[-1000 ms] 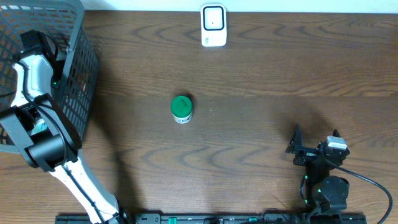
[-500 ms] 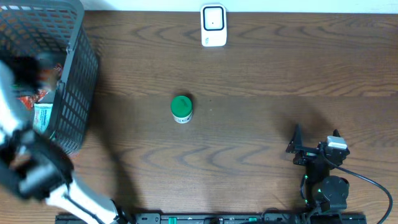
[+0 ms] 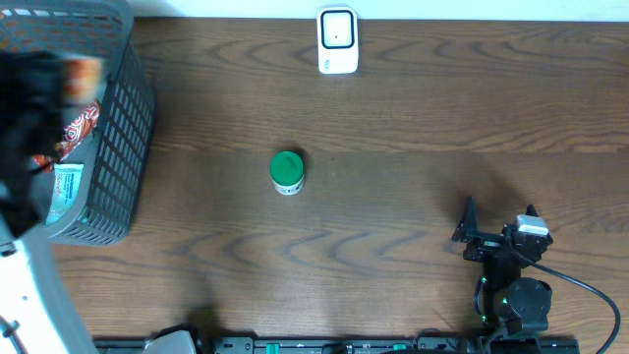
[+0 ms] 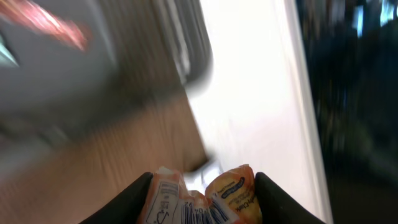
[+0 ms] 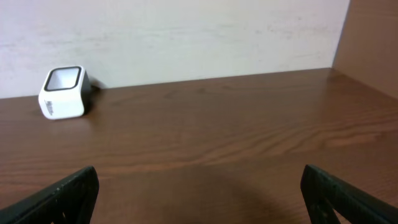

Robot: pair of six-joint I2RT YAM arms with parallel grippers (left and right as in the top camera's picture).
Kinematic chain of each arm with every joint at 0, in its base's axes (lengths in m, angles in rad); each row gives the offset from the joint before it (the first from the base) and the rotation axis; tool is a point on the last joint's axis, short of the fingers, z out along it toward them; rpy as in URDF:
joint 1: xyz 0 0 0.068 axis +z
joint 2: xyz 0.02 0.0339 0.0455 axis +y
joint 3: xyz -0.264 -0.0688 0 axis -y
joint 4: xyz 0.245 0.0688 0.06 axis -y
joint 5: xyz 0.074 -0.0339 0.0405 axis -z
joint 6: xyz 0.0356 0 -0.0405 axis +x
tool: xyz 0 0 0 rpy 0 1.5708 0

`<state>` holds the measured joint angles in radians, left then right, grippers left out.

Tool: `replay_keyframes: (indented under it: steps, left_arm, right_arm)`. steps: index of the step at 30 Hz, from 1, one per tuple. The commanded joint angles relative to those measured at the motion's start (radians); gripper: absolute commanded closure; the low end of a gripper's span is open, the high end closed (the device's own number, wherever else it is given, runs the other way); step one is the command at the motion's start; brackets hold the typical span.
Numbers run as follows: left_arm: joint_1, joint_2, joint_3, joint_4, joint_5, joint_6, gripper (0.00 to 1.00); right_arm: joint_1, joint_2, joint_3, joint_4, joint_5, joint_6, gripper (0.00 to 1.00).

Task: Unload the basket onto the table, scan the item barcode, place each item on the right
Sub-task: 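Reach the left gripper into the basket and grasp the orange box, then carry the orange box to the scanner and hold its barcode there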

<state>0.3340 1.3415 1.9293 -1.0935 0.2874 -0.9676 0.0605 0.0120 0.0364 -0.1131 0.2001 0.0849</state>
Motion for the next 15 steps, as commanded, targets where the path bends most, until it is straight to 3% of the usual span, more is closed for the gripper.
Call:
replay_keyframes:
  steps: [1, 8, 15]
  left_arm:
    - [-0.200, 0.039, -0.024, -0.010, 0.034, 0.014, 0.51]
    - [-0.600, 0.209, -0.063, -0.011, -0.121, 0.013, 0.51]
    - [-0.828, 0.481, -0.063, 0.008, -0.124, 0.014, 0.51]
  right_arm:
    - [0.004, -0.005, -0.004, 0.000, 0.008, -0.015, 0.01]
    - [0.004, -0.005, -0.004, 0.000, 0.008, -0.015, 0.01]
    - [0.004, -0.005, -0.004, 0.000, 0.008, -0.015, 0.01]
